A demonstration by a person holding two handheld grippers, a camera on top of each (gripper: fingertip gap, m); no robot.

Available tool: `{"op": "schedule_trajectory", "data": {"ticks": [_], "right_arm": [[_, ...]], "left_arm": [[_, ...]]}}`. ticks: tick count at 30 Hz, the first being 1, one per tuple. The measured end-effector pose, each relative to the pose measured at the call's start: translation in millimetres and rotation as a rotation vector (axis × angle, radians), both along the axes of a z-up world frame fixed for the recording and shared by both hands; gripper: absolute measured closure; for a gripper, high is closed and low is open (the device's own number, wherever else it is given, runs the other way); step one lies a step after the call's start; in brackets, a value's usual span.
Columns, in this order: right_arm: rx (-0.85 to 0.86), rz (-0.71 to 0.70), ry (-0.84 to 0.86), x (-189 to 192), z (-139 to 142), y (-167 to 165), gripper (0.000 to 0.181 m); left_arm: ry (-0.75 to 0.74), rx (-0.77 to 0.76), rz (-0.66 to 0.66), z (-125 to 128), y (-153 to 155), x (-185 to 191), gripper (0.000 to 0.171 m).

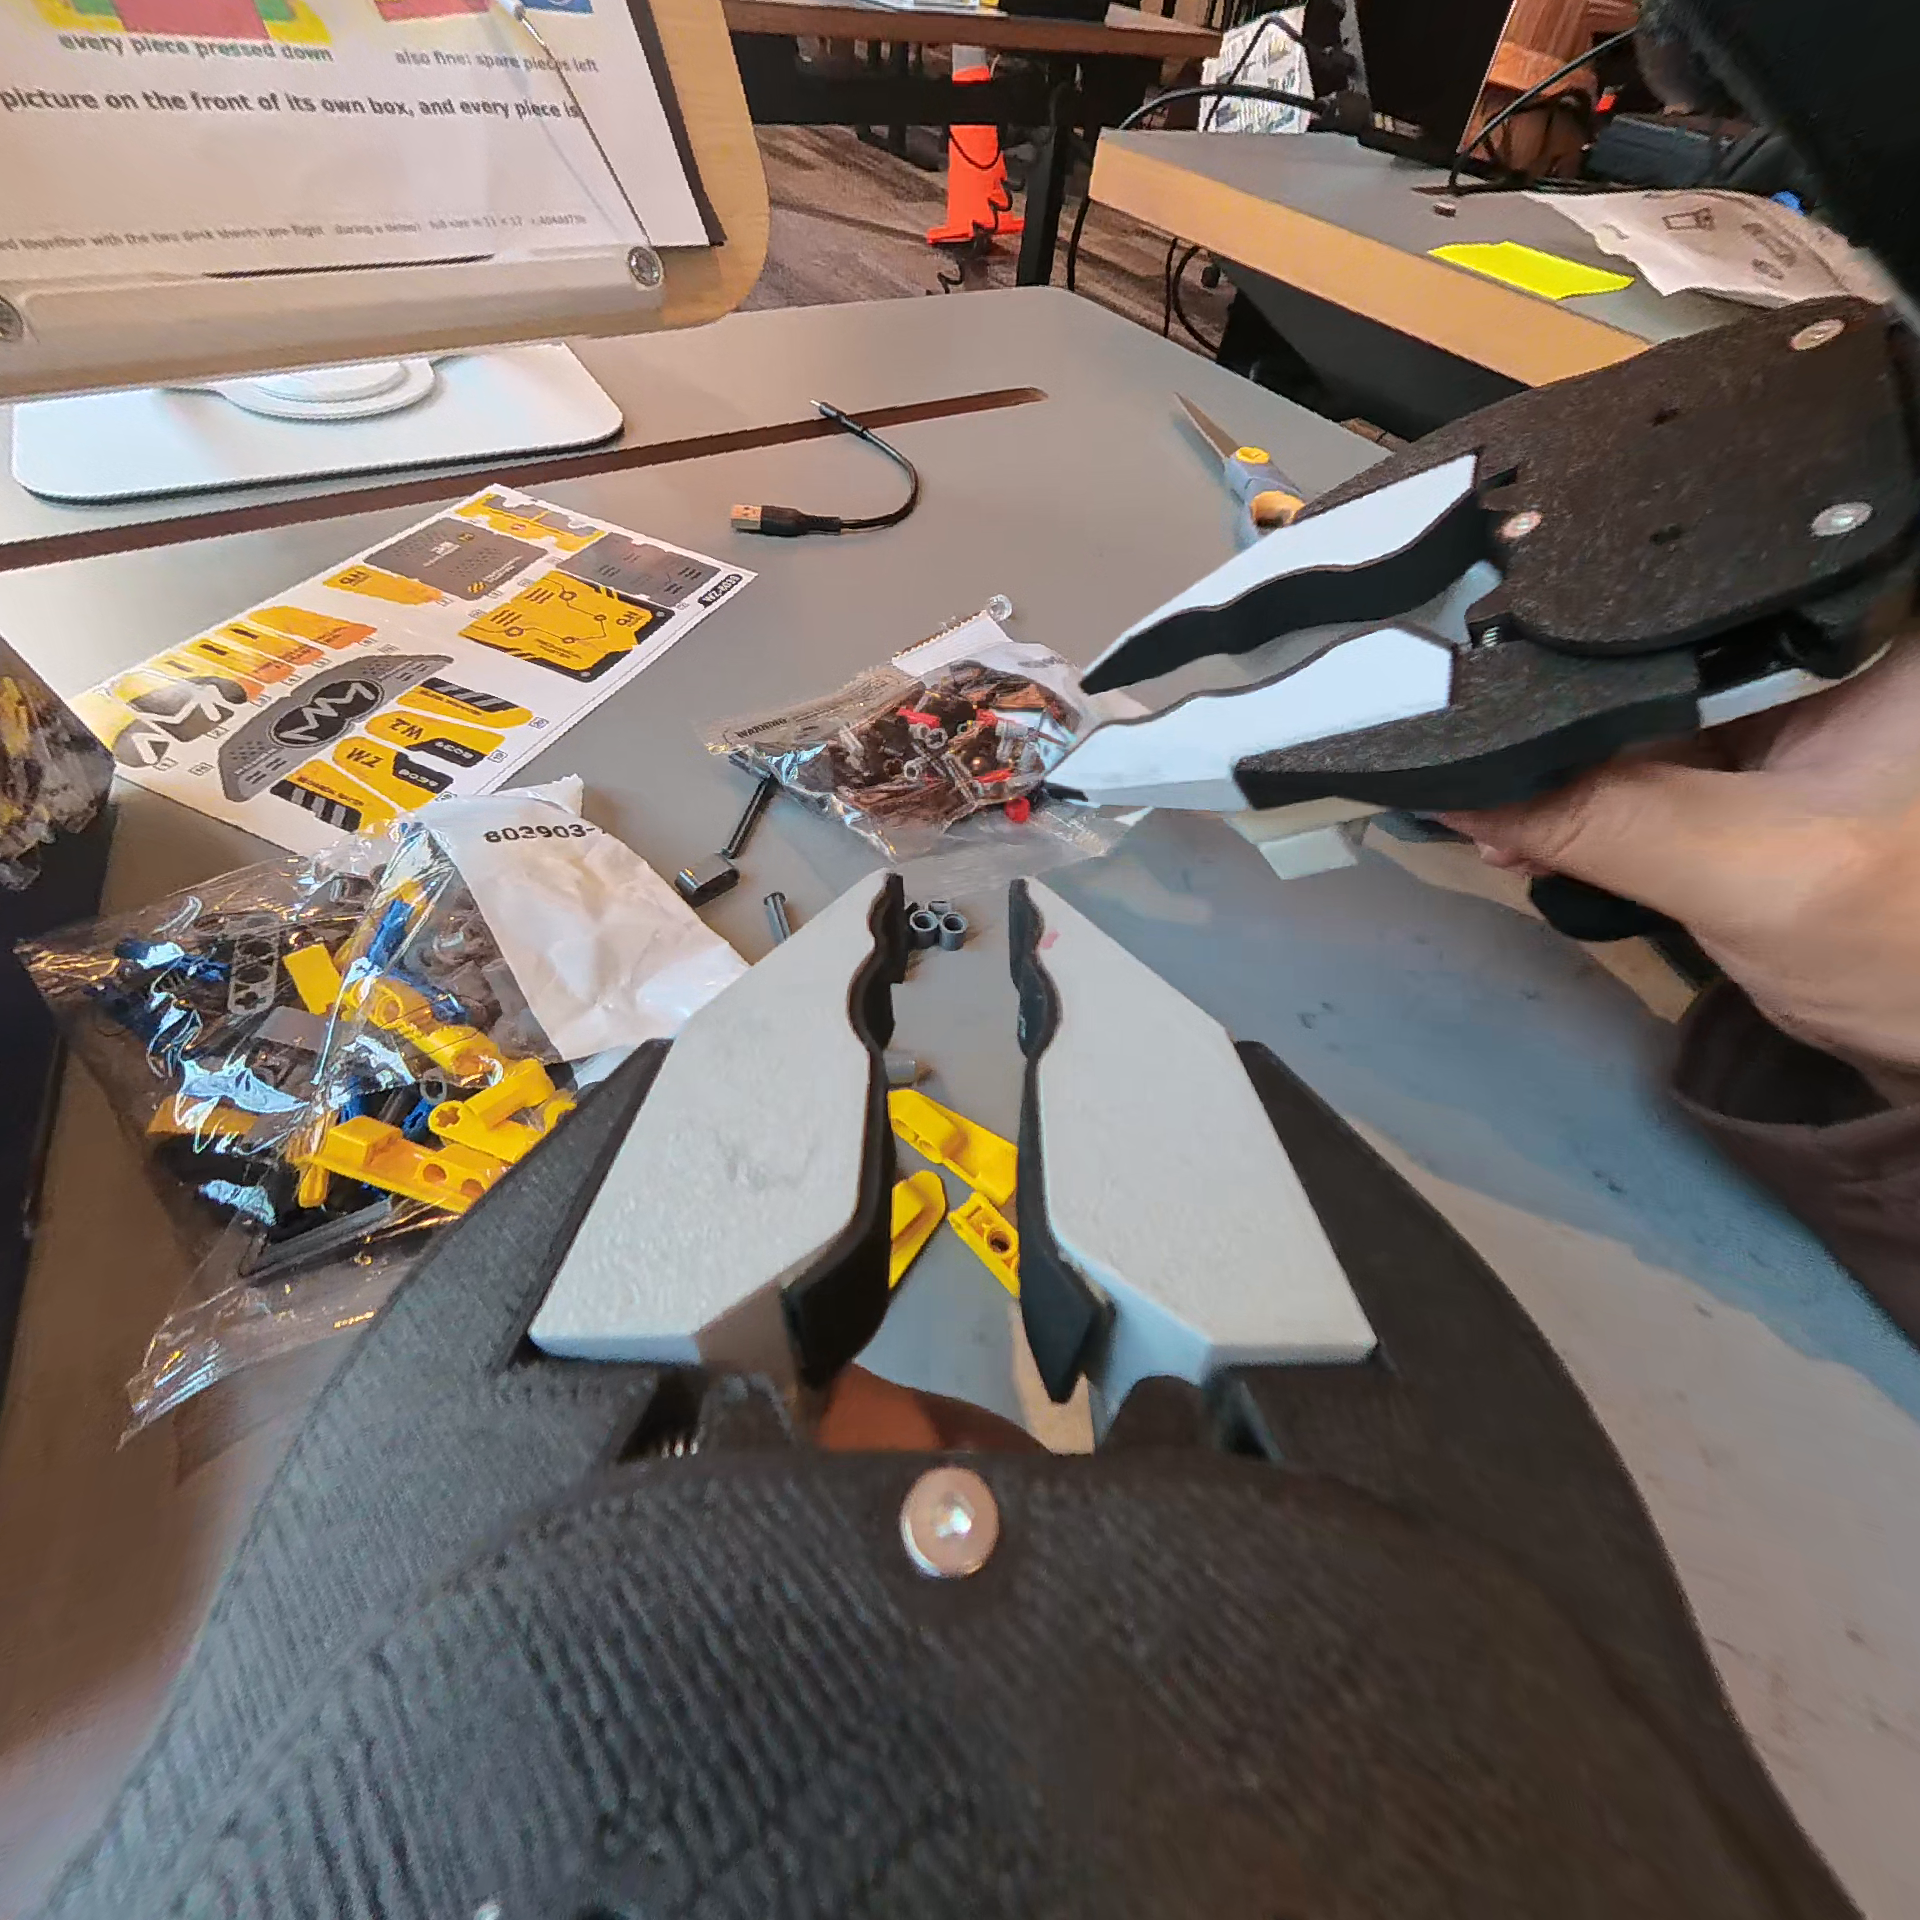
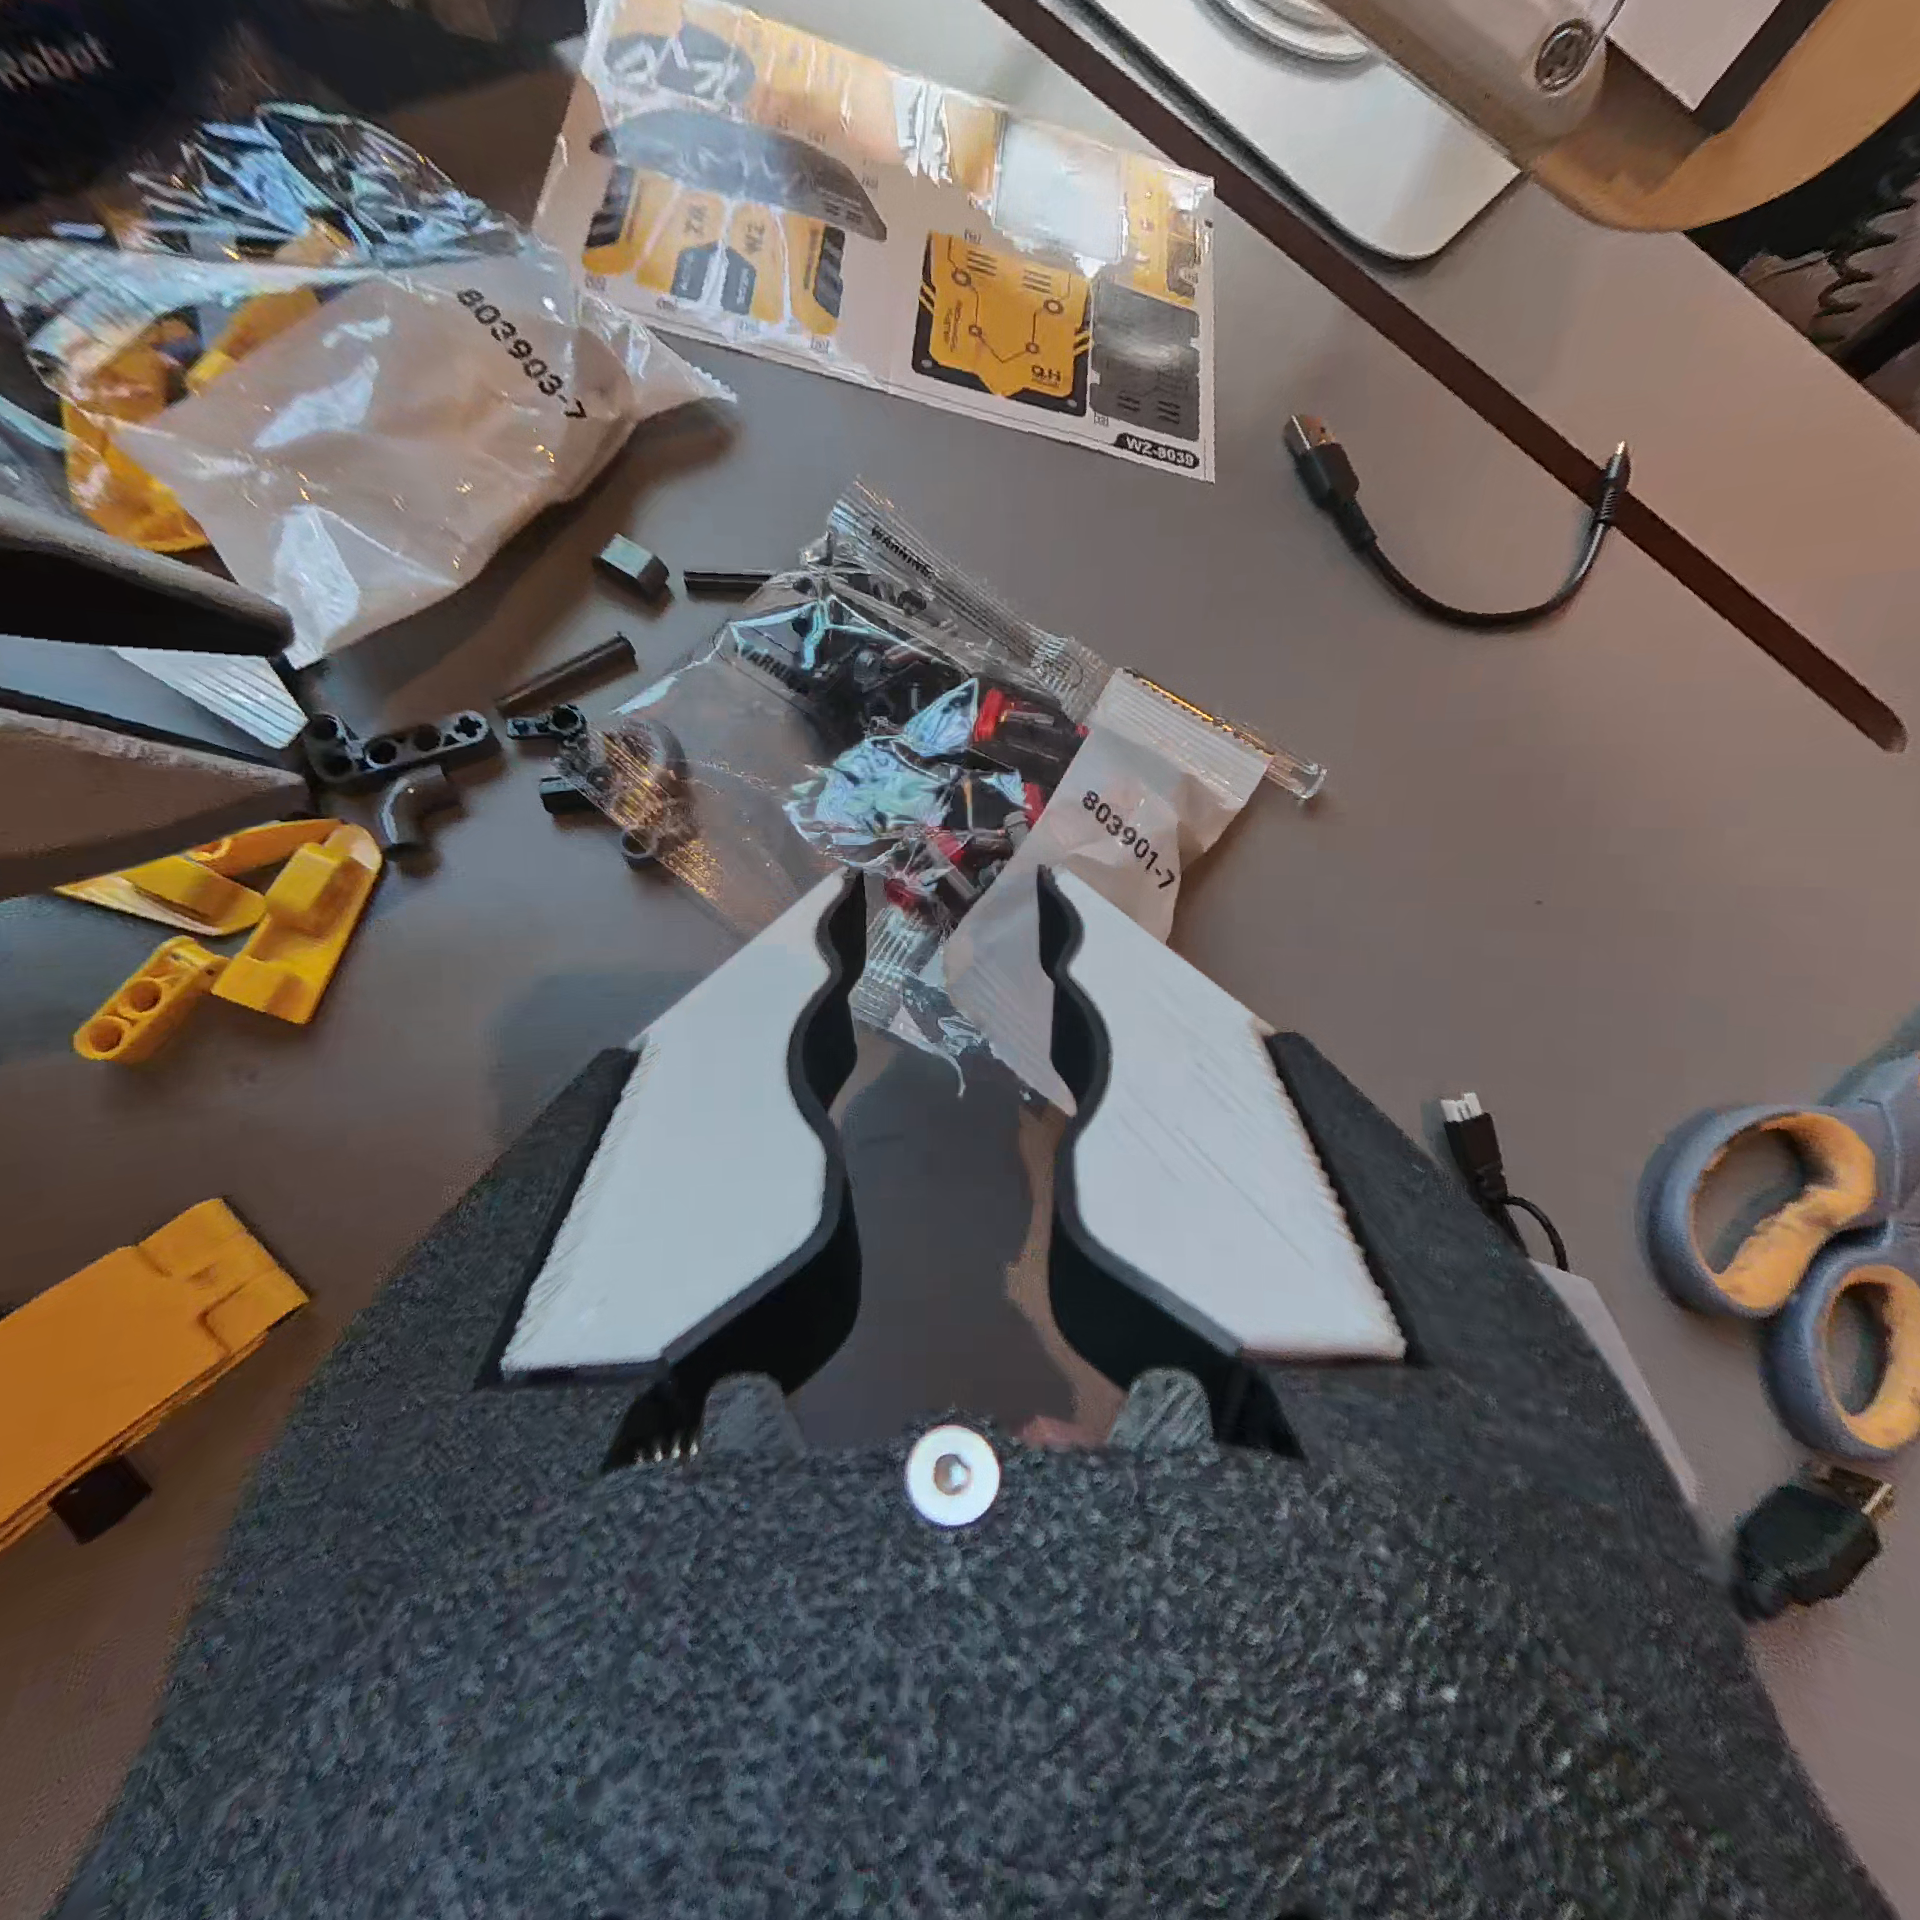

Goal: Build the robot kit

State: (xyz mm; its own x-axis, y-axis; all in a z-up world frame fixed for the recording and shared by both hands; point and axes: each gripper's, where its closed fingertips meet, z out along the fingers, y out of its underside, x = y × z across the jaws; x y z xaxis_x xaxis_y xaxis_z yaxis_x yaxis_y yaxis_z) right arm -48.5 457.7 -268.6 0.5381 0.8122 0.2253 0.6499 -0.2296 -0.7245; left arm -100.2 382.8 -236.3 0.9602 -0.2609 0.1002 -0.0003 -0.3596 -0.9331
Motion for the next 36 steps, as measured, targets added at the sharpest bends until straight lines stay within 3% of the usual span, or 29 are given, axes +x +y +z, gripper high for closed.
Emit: {"op": "schedule_trajectory", "data": {"ticks": [4, 7, 12, 16, 18, 24, 29, 30, 31, 32, 36], "right_arm": [[0.045, -0.057, -0.106, 11.5, -9.3, 10.0, 0.153], [0.062, -0.056, -0.13, 12.5, -9.9, 10.2, 0.181], [0.091, 0.018, -0.036, -7.9, 4.2, -2.1, 0.181], [0.11, 0.078, -0.012, -14.6, 11.5, -10.2, 0.158], [0.058, 0.164, -0.033, -25.3, 0.0, -23.2, 0.129], [0.109, 0.178, -0.188, -24.4, -15.8, -27.6, 0.137], [0.033, 0.109, -0.15, -13.8, -20.1, -17.4, 0.126], [0.011, 0.109, -0.136, -13.8, -21.3, -17.9, 0.128], [-0.01, 0.11, -0.131, -13.6, -23.3, -18.7, 0.142], [-0.014, 0.109, -0.145, -12.2, -26.6, -18.3, 0.17], [0.009, 0.081, -0.128, -17.0, -25.6, -14.7, 0.177]], "left_arm": [[0.009, 0.011, -0.009, 1.3, -1.0, 1.8, 0.153], [0.026, 0.023, -0.017, 2.6, -2.0, 4.1, 0.152], [0.029, 0.027, -0.018, 3.2, -2.3, 4.4, 0.152], [0.025, 0.032, -0.014, 4.6, -2.2, 2.9, 0.152], [0.023, 0.037, -0.012, 6.0, -2.5, 3.2, 0.151], [0.039, 0.05, -0.004, 7.5, -2.2, 1.2, 0.15], [0.039, 0.042, -0.01, 5.4, -2.1, 3.0, 0.151], [0.041, 0.041, -0.012, 4.9, -2.2, 3.8, 0.151], [0.043, 0.042, -0.014, 4.8, -2.3, 4.4, 0.15], [0.046, 0.044, -0.015, 4.8, -2.4, 4.9, 0.15], [0.047, 0.045, -0.013, 4.8, -2.3, 4.1, 0.15]]}}
